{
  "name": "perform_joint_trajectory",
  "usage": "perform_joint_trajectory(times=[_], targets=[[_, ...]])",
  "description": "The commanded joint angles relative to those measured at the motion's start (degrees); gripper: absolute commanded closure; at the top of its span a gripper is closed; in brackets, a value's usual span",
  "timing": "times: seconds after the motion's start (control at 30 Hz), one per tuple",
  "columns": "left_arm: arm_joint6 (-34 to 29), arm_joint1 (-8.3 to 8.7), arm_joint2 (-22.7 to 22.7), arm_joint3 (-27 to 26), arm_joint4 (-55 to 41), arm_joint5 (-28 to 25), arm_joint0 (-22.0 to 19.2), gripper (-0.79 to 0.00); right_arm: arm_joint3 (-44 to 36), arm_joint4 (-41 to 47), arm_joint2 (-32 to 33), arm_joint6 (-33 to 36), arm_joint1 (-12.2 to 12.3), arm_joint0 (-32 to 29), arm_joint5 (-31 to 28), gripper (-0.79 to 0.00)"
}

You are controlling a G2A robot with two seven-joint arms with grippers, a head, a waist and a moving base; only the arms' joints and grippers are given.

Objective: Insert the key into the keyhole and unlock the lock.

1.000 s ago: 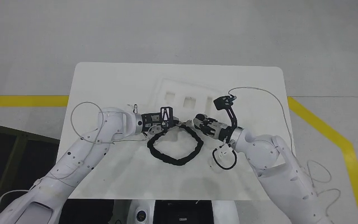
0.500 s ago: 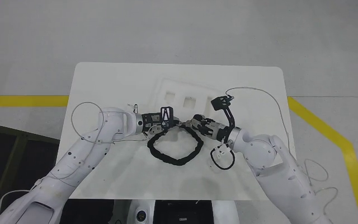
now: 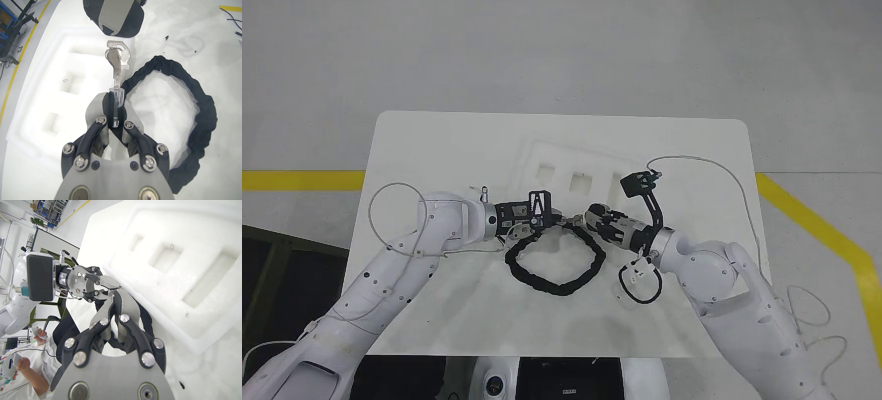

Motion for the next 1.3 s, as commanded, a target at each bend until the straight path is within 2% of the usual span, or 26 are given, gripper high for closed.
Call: perform_joint_trajectory(times=[0.0, 0.53, 0.6, 0.63, 0.67, 0.73, 0.77, 0.8, 0.87, 1.0, 1.13, 1.27], targets=[[0.0, -0.03, -0.1, -0.1, 0.1, -0.1, 0.0, 0.000, 0.0, 0.0, -0.3, 0.0, -0.1, 0.1, 0.0, 0.000], [0.0, -0.27, -0.7, -0.4, 0.3, -0.6, 0.4, 0.000, 0.8, -0.5, -1.7, -0.1, -0.4, 0.9, 0.2, 0.000], [0.0, -0.29, -0.8, -0.2, 0.2, -0.6, 0.4, 0.000, 0.4, -0.5, -1.2, 0.0, -0.4, 0.8, 0.1, -0.065], [0.2, -0.29, -0.9, -0.1, 0.2, -0.7, 0.4, 0.000, 0.1, -0.4, -1.0, 0.1, -0.3, 0.7, -0.2, -0.132], [0.3, -0.28, -1.1, 0.1, 0.1, -0.8, 0.3, 0.000, -0.1, -0.4, -0.7, 0.2, -0.3, 0.7, -0.9, -0.268], [0.3, -0.30, -1.2, 0.3, 0.2, -1.1, 0.2, 0.000, -0.5, -0.3, -0.1, 0.2, -0.2, 0.5, -1.8, -0.465], [0.4, -0.31, -1.2, 0.4, 0.1, -1.3, 0.1, 0.000, -0.7, -0.2, 0.1, 0.3, -0.1, 0.4, -2.4, -0.705], [0.6, -0.33, -1.2, 0.6, -0.1, -1.7, 0.0, 0.000, -0.7, -0.1, 0.4, 0.3, -0.1, 0.3, -3.3, -0.785], [1.1, -0.39, -1.2, 1.1, -0.6, -3.3, -0.5, 0.000, -0.5, 0.3, 0.7, 0.4, 0.0, 0.3, -6.4, -0.785], [3.0, -0.72, -0.4, 2.7, -2.1, -7.5, -2.4, 0.000, 0.9, -2.7, 1.8, -0.7, 0.5, 1.3, -17.7, -0.785], [4.0, -0.85, 3.5, 4.8, -2.9, -7.5, -5.3, 0.000, 3.3, -6.2, 3.3, -3.8, 1.0, 1.3, -28.6, -0.785], [4.6, -0.58, 7.6, 7.9, -4.8, -7.5, -9.0, 0.000, 5.0, -7.1, 5.5, -5.3, 1.6, 1.0, -36.6, -0.785]])
